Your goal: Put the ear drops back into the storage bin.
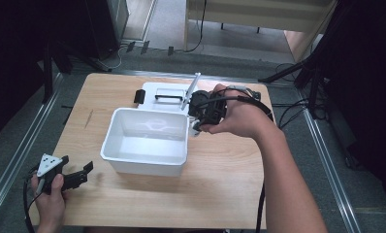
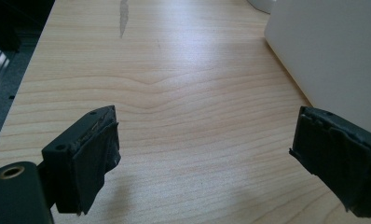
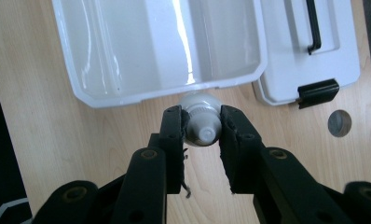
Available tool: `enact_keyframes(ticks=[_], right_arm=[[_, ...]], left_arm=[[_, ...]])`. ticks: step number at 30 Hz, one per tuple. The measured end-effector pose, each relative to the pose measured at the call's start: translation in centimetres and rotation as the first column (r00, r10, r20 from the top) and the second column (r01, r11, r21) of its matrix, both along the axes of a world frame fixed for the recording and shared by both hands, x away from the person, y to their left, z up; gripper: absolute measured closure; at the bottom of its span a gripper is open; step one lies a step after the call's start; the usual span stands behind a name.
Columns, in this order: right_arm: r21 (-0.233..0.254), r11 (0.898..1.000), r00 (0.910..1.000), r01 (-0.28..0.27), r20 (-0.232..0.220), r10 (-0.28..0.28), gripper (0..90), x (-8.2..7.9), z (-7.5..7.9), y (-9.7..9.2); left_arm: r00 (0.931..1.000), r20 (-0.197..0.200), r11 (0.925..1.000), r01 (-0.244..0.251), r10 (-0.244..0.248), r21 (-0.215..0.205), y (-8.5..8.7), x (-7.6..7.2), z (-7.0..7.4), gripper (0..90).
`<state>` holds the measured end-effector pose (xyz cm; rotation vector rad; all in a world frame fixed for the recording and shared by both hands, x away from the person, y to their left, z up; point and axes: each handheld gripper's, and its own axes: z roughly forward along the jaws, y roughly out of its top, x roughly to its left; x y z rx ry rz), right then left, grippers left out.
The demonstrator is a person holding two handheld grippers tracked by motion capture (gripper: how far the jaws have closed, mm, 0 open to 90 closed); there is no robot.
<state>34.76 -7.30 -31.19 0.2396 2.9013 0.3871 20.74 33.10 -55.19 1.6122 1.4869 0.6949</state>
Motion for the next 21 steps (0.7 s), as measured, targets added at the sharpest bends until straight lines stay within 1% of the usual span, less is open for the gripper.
enact_keyframes(ticks=[2,3,6,8,10,12,14,15,16,21], right_arm=[[-0.002,1.000,1.0000,-0.007,0.005,0.007,72.0,0.0,0.4,0.7],[0.004,1.000,0.9998,-0.017,0.004,0.017,72.0,0.0,0.4,0.9],[0.010,1.000,0.9997,-0.025,0.004,0.025,72.0,0.1,0.4,1.5],[0.005,1.000,0.9997,-0.024,0.002,0.024,71.9,0.0,0.4,1.9],[0.011,0.999,0.9992,-0.040,0.003,0.040,72.0,0.1,0.2,2.4],[0.008,0.999,0.9991,-0.043,0.004,0.043,72.0,0.1,0.2,2.6],[0.008,0.998,0.9983,-0.057,0.005,0.057,71.9,0.3,-0.2,3.3],[0.007,0.999,0.9986,-0.053,0.005,0.053,71.9,0.3,-0.3,3.5],[0.011,0.998,0.9980,-0.063,0.003,0.063,71.9,0.5,-0.5,3.7],[0.009,0.997,0.9973,-0.073,-0.005,0.073,72.0,0.8,-1.2,4.5]], left_arm=[[1.0000,-0.002,1.0000,0.002,-0.002,0.003,0.0,0.0,0.0,7.9],[1.0000,-0.001,1.0000,0.001,-0.001,0.002,0.0,0.0,0.0,7.9],[1.0000,0.000,1.0000,0.000,0.000,-0.001,0.0,0.0,0.0,7.9],[1.0000,0.000,1.0000,0.000,0.000,-0.001,0.0,0.0,0.0,7.9],[1.0000,0.000,1.0000,0.000,0.000,-0.001,0.0,0.0,0.0,7.9],[1.0000,0.000,1.0000,0.000,0.000,0.000,0.0,0.0,0.0,7.9],[1.0000,0.000,1.0000,0.000,0.000,-0.001,0.0,0.0,0.0,7.9],[1.0000,0.000,1.0000,0.001,-0.001,-0.001,0.0,0.0,0.0,7.9],[1.0000,0.000,1.0000,0.001,-0.001,-0.001,0.0,0.0,0.0,7.9],[1.0000,-0.001,1.0000,0.003,-0.003,-0.005,0.0,0.0,0.0,7.9]])
